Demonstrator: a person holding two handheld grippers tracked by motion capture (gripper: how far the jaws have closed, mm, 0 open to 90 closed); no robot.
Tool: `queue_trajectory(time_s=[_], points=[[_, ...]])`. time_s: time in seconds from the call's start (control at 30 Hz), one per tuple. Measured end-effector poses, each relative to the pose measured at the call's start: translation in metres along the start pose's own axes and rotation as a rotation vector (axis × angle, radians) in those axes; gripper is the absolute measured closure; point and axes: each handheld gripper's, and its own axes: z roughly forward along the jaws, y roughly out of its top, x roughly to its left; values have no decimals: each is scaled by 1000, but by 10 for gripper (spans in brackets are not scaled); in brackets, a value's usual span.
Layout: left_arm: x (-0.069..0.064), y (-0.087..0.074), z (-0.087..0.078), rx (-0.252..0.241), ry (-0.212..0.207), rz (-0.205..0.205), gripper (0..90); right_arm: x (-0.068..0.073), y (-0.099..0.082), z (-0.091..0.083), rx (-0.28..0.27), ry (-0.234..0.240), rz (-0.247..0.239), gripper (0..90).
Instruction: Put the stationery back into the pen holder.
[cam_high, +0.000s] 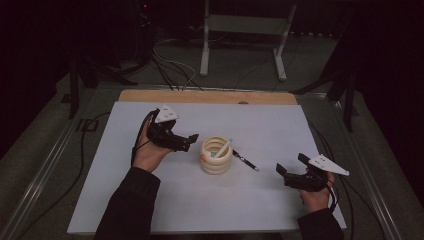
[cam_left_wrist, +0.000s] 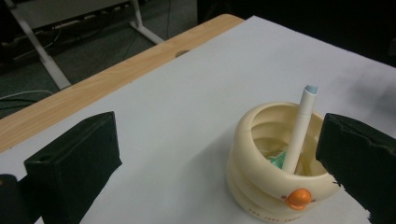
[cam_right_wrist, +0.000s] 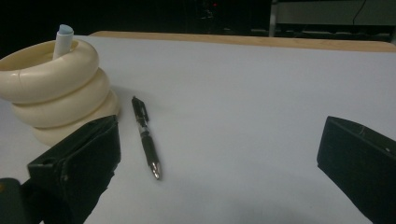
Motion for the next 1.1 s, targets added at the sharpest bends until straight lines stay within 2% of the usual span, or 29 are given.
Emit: queue_trajectory(time_s=[0.37,0.43,0.6,0.77,1.03,1.1], points=[[7,-25,-22,-79,79,-32,1,0,0,0,0,0,3,0],[7,-31,-25,-77,103,-32,1,0,0,0,0,0,3,0],[12,-45,-33,-73,127,-43,1,1,0,0,1,0,1,0],[14,-59,-42,-98,138,-60,1,1,0,1,1,0,-3,0],[13,-77,-49,-97,162,-64,1,1,0,1,1,0,-1,0],[14,-82,-50,-96,179,-61,1,1,-1,1,3,0,-2,0]])
